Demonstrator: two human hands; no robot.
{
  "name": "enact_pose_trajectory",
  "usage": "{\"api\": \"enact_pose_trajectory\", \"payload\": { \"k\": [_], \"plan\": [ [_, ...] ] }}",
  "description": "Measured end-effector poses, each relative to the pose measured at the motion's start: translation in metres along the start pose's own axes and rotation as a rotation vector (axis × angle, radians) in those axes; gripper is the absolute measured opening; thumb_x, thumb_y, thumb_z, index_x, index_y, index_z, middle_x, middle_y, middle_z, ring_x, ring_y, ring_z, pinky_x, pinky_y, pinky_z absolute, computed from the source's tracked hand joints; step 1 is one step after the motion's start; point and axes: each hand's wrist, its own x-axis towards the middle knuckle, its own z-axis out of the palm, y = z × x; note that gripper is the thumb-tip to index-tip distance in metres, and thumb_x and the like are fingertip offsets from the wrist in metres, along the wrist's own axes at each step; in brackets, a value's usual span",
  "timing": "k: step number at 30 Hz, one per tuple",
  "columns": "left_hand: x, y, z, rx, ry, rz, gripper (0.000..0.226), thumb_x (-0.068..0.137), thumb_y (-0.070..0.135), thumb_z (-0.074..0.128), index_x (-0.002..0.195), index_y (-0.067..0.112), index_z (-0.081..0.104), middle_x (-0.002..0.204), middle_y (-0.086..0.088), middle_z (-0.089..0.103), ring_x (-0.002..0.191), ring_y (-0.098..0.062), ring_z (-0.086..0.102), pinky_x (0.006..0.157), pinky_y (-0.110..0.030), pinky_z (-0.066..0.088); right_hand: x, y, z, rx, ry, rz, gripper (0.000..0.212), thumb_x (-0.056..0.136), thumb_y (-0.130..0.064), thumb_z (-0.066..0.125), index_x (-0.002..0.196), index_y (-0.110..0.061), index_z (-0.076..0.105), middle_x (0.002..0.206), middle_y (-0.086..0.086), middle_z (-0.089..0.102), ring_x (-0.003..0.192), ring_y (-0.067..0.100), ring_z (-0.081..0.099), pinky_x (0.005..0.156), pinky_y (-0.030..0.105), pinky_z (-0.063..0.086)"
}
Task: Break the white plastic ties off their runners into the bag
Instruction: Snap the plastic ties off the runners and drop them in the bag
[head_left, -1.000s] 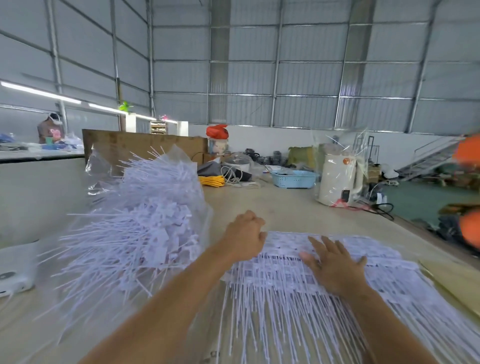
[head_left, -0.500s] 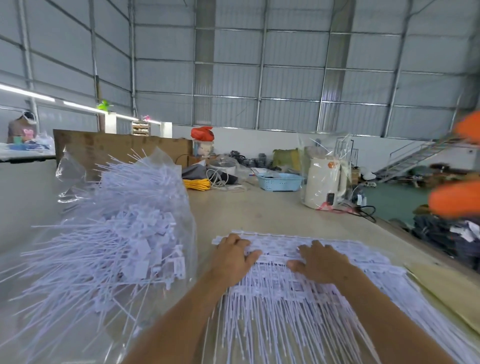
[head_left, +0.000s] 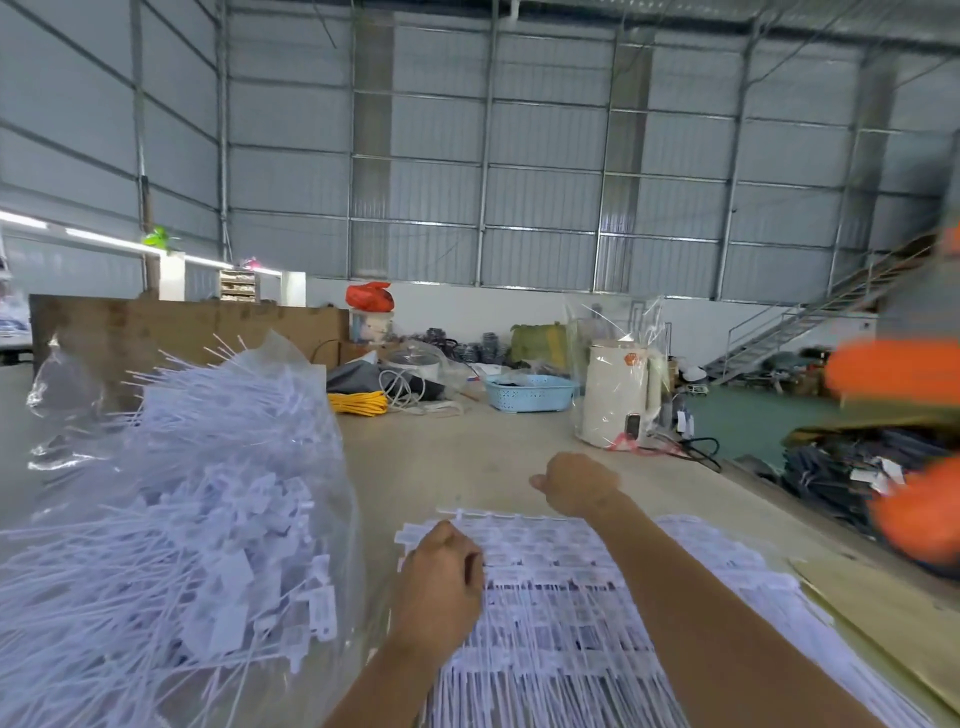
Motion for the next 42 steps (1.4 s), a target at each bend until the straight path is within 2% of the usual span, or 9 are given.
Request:
{"api": "enact_pose_trajectory", "payload": {
  "k": [4,7,9,13,18,24,30,38,42],
  "plan": [
    [-0.002,0.003,-0.001,0.148,-0.016,0.079,0.019,0.095,0.033,0.037,0.106,0.032,0.053,0.112,0.011,0.046,0.102,-0.007,0.051,0.083,-0.019,0.034,0.030,-0.017,0.022,-0.058,-0.144,0.017,0.055,0.095,-0.056,0.029,0.121,-0.013,0.052,0.126,0.007,0.056,0.115,0.028,0.051,0.097,0.048,0.031],
    [-0.002,0.008,-0.004,0.211,-0.018,0.126,0.027,0.062,0.038,0.076,0.086,0.032,0.065,0.091,0.011,0.058,0.082,-0.007,0.061,0.066,-0.018,0.044,0.044,-0.018,0.046,-0.098,-0.257,-0.029,0.069,0.089,-0.068,0.023,0.138,-0.022,0.041,0.144,0.004,0.042,0.132,0.028,0.038,0.106,0.056,0.019],
    [-0.003,0.008,-0.002,0.192,-0.009,0.182,0.022,0.048,0.036,0.077,0.068,0.030,0.068,0.073,0.012,0.060,0.067,-0.007,0.059,0.055,-0.020,0.044,0.047,-0.016,0.059,-0.012,-0.301,-0.106,0.071,0.090,-0.067,0.025,0.142,-0.021,0.038,0.149,0.005,0.036,0.135,0.026,0.034,0.111,0.050,0.018],
    [-0.007,0.007,0.003,0.167,-0.010,0.159,0.033,0.047,0.032,0.082,0.078,0.028,0.071,0.082,0.008,0.064,0.070,-0.010,0.065,0.058,-0.020,0.049,0.047,-0.017,0.065,0.133,-0.349,-0.178,0.061,0.096,-0.055,0.033,0.127,-0.006,0.054,0.136,0.014,0.049,0.123,0.029,0.047,0.106,0.037,0.034],
    [-0.004,0.007,0.004,0.201,-0.051,0.048,0.047,0.096,0.035,0.034,0.142,0.027,0.023,0.142,0.006,0.028,0.130,-0.014,0.035,0.104,-0.028,0.029,0.043,-0.013,0.059,0.227,-0.163,-0.249,0.034,0.092,-0.037,0.054,0.097,-0.005,0.066,0.105,0.015,0.060,0.102,0.027,0.057,0.088,0.030,0.041],
    [-0.004,0.007,0.002,0.030,-0.059,-0.076,0.058,0.096,0.042,0.040,0.143,0.022,0.014,0.142,0.004,0.032,0.121,-0.013,0.046,0.097,-0.025,0.031,0.033,-0.005,0.045,0.048,-0.072,-0.331,0.026,0.091,-0.016,0.053,0.114,-0.005,0.059,0.117,0.015,0.060,0.109,0.029,0.055,0.089,0.032,0.042],
    [-0.003,0.006,0.001,0.021,-0.094,-0.115,0.053,0.095,0.034,0.043,0.141,0.018,0.024,0.139,0.002,0.038,0.116,-0.014,0.050,0.094,-0.025,0.037,0.014,0.003,-0.049,0.073,0.366,-0.309,0.034,0.094,-0.001,0.040,0.124,-0.011,0.051,0.118,0.015,0.054,0.111,0.032,0.051,0.091,0.041,0.044],
    [-0.004,0.009,-0.001,0.011,-0.083,-0.125,0.037,0.096,0.027,0.043,0.131,0.014,0.041,0.132,-0.002,0.043,0.093,-0.019,0.062,0.084,-0.029,0.045,-0.092,-0.020,-0.208,-0.504,1.181,-0.494,0.027,0.092,-0.008,0.046,0.118,-0.011,0.056,0.103,0.011,0.058,0.097,0.030,0.049,0.075,0.036,0.025],
    [-0.005,0.009,-0.003,-0.028,-0.083,-0.121,0.034,0.096,0.023,0.045,0.128,0.012,0.045,0.127,-0.005,0.048,0.085,-0.023,0.064,0.080,-0.033,0.049,-0.122,-0.031,-0.207,-0.516,0.948,-0.551,0.021,0.091,-0.009,0.050,0.111,-0.015,0.056,0.101,0.007,0.062,0.096,0.029,0.052,0.079,0.041,0.036]
  ]
}}
